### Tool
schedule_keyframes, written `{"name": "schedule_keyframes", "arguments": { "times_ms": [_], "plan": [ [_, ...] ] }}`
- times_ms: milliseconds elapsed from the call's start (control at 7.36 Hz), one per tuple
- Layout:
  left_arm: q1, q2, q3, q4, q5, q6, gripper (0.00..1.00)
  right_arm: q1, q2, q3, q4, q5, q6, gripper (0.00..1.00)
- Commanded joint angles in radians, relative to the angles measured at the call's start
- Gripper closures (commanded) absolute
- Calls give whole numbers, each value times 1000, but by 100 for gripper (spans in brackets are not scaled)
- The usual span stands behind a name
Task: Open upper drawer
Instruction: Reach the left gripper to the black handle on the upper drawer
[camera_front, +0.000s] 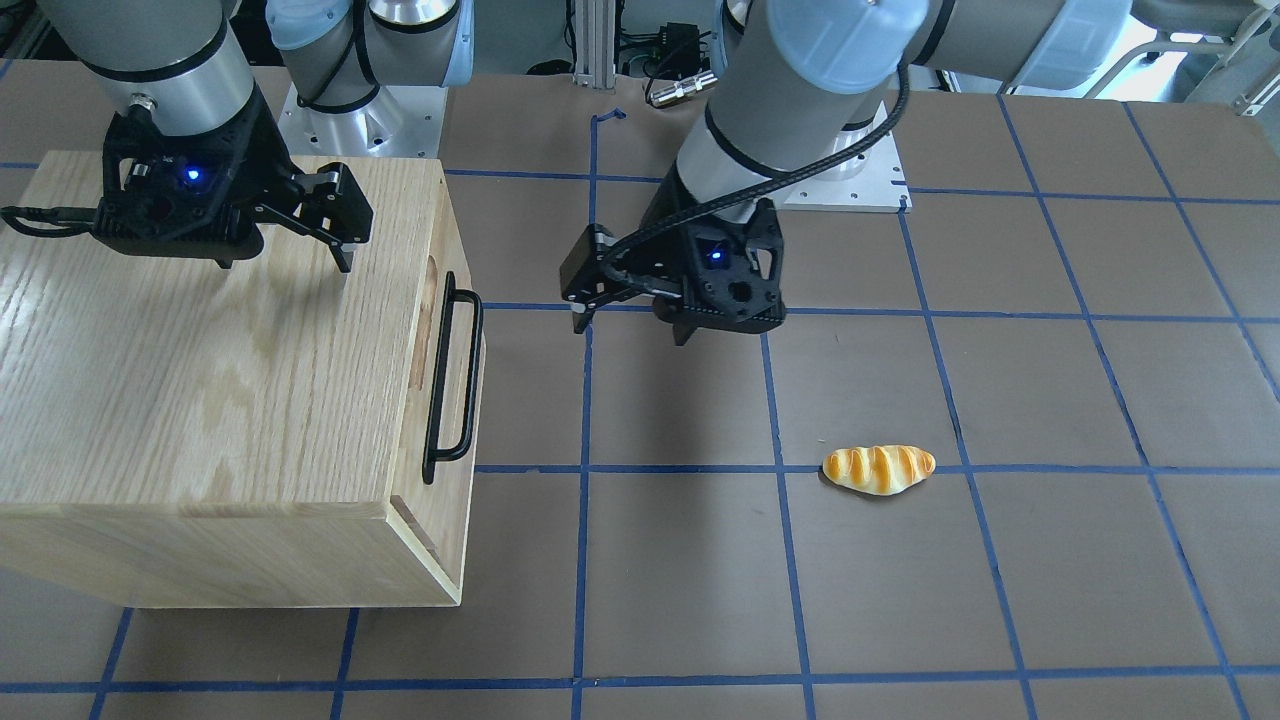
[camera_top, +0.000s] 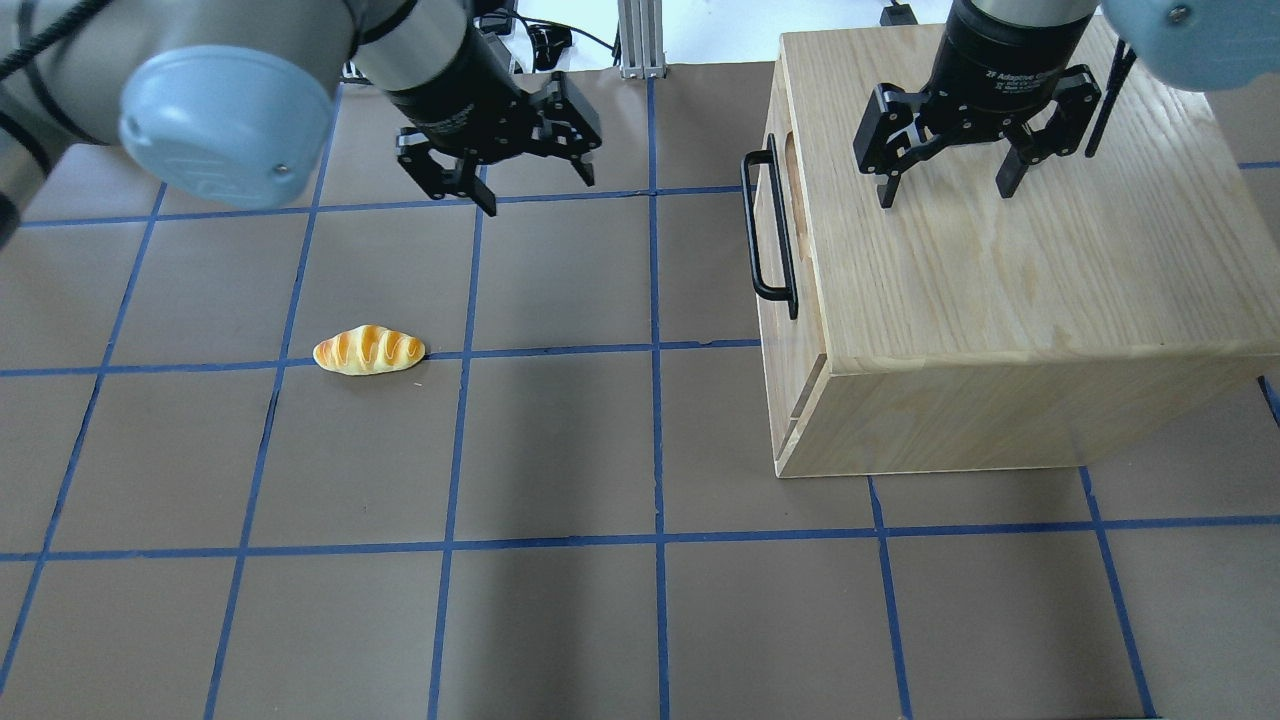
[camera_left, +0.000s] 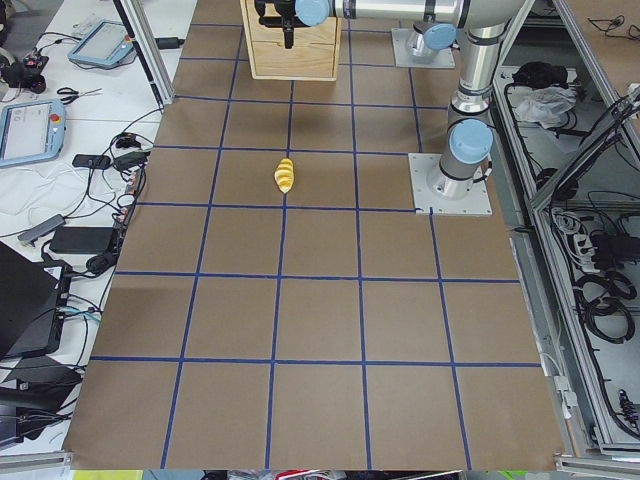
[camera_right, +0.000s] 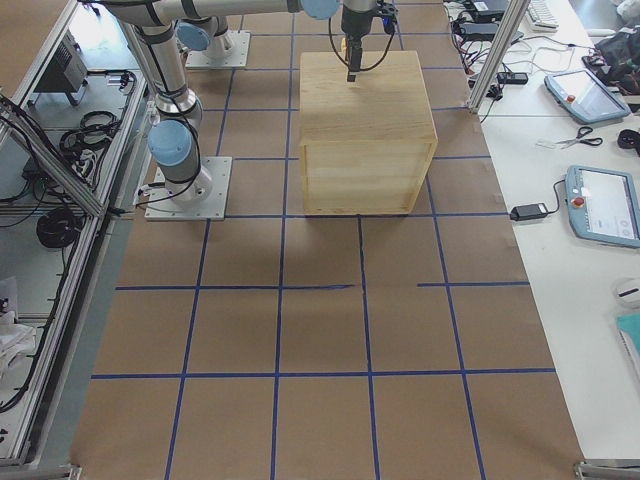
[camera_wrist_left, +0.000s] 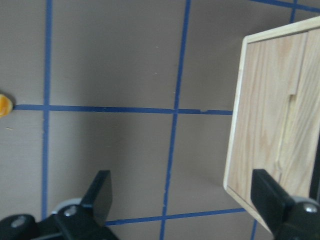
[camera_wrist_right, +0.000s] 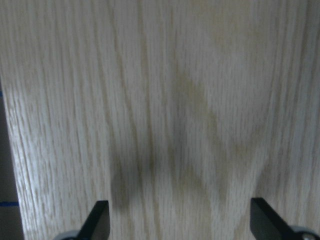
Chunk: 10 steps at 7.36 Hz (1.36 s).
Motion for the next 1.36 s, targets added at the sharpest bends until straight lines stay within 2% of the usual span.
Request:
{"name": "schedule_keyframes", "arguments": {
  "times_ms": [0, 272, 1223],
  "plan": [
    [-57, -50, -39, 149, -44, -136, 0, -1, 0, -1, 0, 0, 1, 0],
    [-58, -70, -50, 162, -121, -193, 0, 1, 0, -1, 0, 0, -1, 0],
    [-66, -118, -50, 194, -141, -213, 0, 1, 0, -1, 0, 0, 1, 0]
  ]
}}
